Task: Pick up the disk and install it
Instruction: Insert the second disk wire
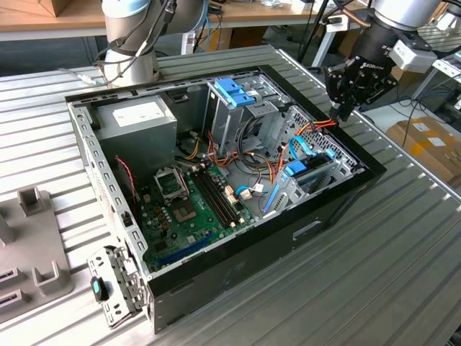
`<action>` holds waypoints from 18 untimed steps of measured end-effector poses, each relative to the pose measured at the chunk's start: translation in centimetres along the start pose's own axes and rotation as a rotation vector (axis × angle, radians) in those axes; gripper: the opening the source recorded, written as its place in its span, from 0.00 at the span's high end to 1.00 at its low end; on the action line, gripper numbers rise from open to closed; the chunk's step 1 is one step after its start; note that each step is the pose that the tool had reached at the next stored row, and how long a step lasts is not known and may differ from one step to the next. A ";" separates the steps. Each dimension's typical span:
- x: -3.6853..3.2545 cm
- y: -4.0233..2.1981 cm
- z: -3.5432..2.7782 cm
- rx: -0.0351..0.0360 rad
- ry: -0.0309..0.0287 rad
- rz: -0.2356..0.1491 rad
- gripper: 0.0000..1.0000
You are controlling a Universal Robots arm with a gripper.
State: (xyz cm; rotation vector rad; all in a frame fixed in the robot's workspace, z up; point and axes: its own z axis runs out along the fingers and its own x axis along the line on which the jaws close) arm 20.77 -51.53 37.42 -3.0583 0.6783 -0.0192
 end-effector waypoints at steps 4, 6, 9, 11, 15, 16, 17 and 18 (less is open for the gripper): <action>0.00 0.00 0.03 0.0007 -0.0008 -0.066 0.70; 0.00 0.00 0.04 0.0007 -0.0008 -0.066 0.70; 0.00 0.00 0.04 0.0007 -0.0008 -0.067 0.70; 0.00 0.00 0.04 0.0008 -0.0008 -0.068 0.70; 0.01 0.00 0.20 0.0007 -0.0008 -0.070 0.70; 0.01 0.00 0.20 0.0007 -0.0008 -0.070 0.70; 0.01 0.00 0.20 0.0007 -0.0008 -0.070 0.70; 0.01 0.00 0.20 0.0007 -0.0008 -0.070 0.70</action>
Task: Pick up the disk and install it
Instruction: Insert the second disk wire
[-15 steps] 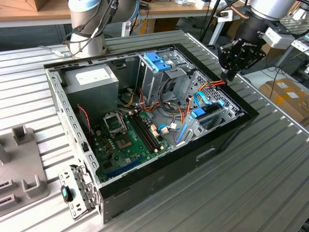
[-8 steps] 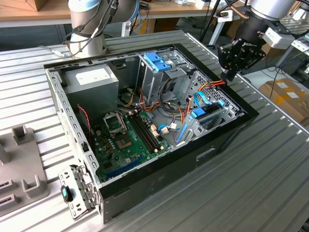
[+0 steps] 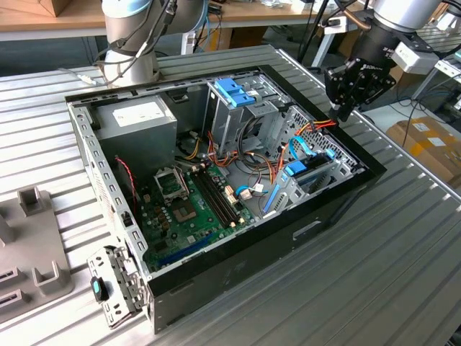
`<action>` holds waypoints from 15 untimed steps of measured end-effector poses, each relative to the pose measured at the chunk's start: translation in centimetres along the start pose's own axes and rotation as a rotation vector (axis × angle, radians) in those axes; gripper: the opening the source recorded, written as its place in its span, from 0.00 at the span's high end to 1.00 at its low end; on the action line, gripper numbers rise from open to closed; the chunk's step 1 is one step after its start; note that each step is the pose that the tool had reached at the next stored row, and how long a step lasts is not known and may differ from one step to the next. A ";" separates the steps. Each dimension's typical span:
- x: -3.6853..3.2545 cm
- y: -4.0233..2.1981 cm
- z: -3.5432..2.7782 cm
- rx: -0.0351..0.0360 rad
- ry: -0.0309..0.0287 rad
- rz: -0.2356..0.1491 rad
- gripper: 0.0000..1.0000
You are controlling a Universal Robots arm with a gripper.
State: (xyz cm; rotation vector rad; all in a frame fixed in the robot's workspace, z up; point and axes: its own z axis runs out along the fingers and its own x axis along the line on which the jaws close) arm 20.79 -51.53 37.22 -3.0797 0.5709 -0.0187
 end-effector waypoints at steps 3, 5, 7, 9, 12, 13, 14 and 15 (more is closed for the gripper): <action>0.00 0.00 0.03 0.0001 -0.0001 0.000 0.70; 0.00 0.00 0.07 0.0002 -0.0001 0.000 0.70; 0.00 0.00 0.26 0.0001 0.0000 0.000 0.70; 0.04 0.02 0.37 -0.0001 0.0000 0.000 0.70; 0.18 0.00 0.41 0.0000 0.0000 0.000 0.70; 0.20 0.02 0.41 -0.0001 0.0000 0.000 0.70; 0.23 0.07 0.42 -0.0001 0.0000 0.000 0.70; 0.25 0.10 0.42 -0.0001 0.0000 0.000 0.70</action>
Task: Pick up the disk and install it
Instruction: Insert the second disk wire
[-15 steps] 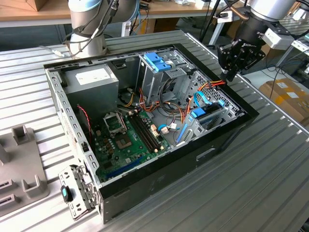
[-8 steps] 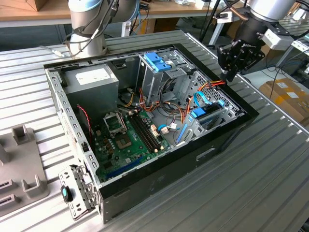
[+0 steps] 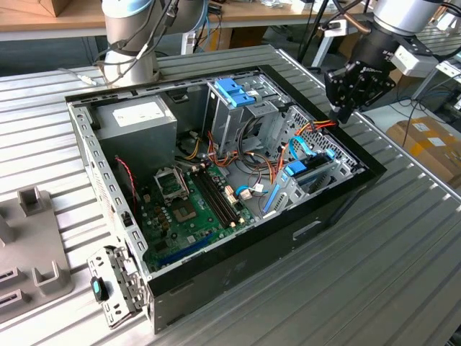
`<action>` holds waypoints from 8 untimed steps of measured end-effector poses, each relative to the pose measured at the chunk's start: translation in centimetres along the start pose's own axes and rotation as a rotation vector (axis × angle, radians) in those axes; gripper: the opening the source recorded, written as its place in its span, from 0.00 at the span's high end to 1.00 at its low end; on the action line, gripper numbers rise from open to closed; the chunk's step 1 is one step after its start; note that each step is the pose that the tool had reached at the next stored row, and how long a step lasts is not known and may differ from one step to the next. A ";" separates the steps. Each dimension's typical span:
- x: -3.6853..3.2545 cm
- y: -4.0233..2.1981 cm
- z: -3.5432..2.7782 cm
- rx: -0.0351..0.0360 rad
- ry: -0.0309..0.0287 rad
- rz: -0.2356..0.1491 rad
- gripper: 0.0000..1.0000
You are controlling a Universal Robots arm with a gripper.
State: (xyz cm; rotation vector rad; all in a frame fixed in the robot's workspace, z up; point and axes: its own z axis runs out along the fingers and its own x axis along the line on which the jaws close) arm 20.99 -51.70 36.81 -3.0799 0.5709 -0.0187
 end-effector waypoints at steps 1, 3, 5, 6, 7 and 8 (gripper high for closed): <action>0.02 0.03 0.01 0.0001 0.0000 0.000 0.70; 0.04 0.11 0.01 0.0001 0.0000 0.000 0.70; 0.05 0.13 0.01 0.0000 0.0000 0.000 0.70; 0.06 0.16 0.05 0.0001 0.0000 0.000 0.70; 0.01 0.18 0.08 0.0001 0.0000 0.000 0.70; 0.01 0.18 0.09 0.0001 0.0000 0.000 0.70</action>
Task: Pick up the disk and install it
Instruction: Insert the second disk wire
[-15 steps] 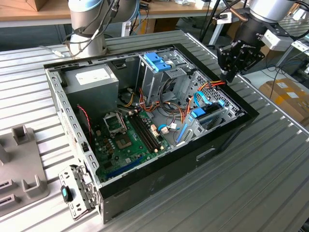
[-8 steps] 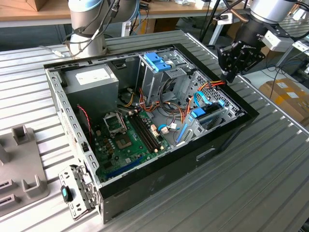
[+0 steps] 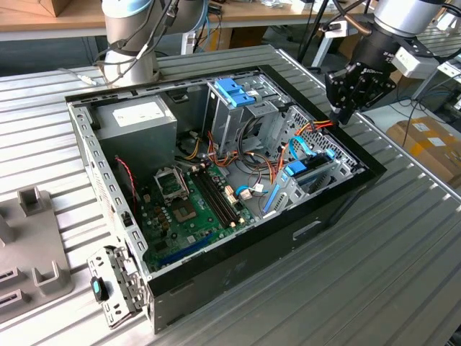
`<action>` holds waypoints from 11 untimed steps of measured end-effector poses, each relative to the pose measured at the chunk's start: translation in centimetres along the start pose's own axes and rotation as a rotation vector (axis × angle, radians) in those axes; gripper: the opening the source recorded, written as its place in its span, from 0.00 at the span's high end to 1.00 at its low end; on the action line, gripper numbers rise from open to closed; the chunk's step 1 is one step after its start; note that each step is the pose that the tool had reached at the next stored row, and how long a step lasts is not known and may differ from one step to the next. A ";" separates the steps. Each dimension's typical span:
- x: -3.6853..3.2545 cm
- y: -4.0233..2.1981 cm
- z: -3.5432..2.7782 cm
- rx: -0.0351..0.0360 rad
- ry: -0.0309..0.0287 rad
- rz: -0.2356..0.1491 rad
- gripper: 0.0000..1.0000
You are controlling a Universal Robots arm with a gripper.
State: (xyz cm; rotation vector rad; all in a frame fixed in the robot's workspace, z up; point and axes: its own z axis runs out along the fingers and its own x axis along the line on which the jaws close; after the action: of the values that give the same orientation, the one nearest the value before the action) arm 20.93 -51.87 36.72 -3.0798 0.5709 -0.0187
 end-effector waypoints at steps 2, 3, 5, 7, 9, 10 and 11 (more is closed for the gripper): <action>-0.01 0.00 0.00 0.0000 0.0000 0.000 0.70; -0.01 0.00 0.00 0.0000 0.0000 0.000 0.70; -0.01 0.00 0.00 0.0000 0.0000 0.000 0.70; -0.02 0.01 0.00 0.0000 0.0000 0.000 0.70; -0.02 0.01 0.00 0.0000 0.0000 0.000 0.70; -0.02 0.01 0.00 0.0000 0.0000 0.000 0.72; -0.03 0.01 0.00 0.0000 0.0000 0.000 0.79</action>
State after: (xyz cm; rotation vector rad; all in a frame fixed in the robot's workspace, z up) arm 20.90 -51.87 36.72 -3.0798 0.5709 -0.0187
